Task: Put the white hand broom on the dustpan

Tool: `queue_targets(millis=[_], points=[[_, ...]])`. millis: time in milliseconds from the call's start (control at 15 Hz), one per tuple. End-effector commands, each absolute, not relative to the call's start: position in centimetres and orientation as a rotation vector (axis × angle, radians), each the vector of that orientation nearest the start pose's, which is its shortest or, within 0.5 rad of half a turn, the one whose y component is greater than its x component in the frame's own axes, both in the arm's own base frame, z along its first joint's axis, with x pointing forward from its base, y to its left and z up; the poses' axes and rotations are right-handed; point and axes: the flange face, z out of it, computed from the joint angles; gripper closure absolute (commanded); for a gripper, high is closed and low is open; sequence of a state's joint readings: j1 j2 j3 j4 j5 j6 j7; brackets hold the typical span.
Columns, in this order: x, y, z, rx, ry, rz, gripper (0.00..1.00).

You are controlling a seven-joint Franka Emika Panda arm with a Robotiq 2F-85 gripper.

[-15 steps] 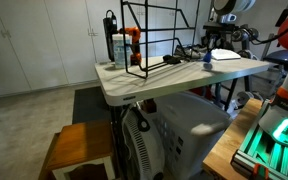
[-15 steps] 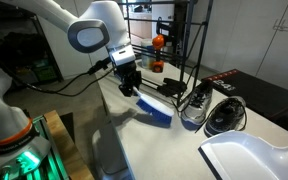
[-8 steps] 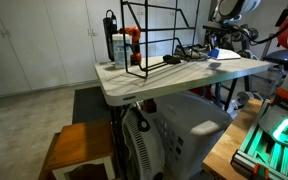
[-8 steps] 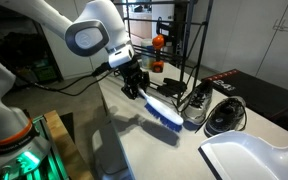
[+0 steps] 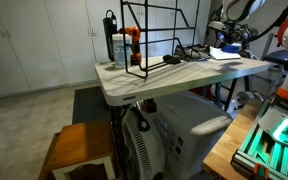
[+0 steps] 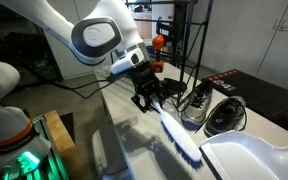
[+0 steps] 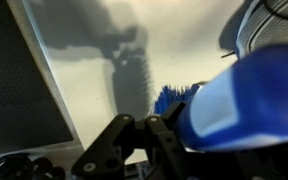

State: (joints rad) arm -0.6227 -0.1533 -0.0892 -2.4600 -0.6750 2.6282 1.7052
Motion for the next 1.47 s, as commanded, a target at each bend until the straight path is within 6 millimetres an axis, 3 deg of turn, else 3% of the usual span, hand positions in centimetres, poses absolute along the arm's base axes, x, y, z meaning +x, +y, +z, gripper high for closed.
queue_targets(millis=[0, 333, 600, 1067, 1400], points=[[39.5, -33.7, 35.9, -1.809, 2.852, -0.792, 0.98], [40.7, -35.5, 30.8, -1.766, 3.037, -0.656, 0.98], [42.3, -37.0, 28.3, -1.777, 3.042, -0.649, 0.98], [46.3, -39.8, 27.2, -1.798, 3.007, -0.787, 0.98], [48.5, -41.6, 27.5, -1.702, 2.947, -0.889, 0.98]])
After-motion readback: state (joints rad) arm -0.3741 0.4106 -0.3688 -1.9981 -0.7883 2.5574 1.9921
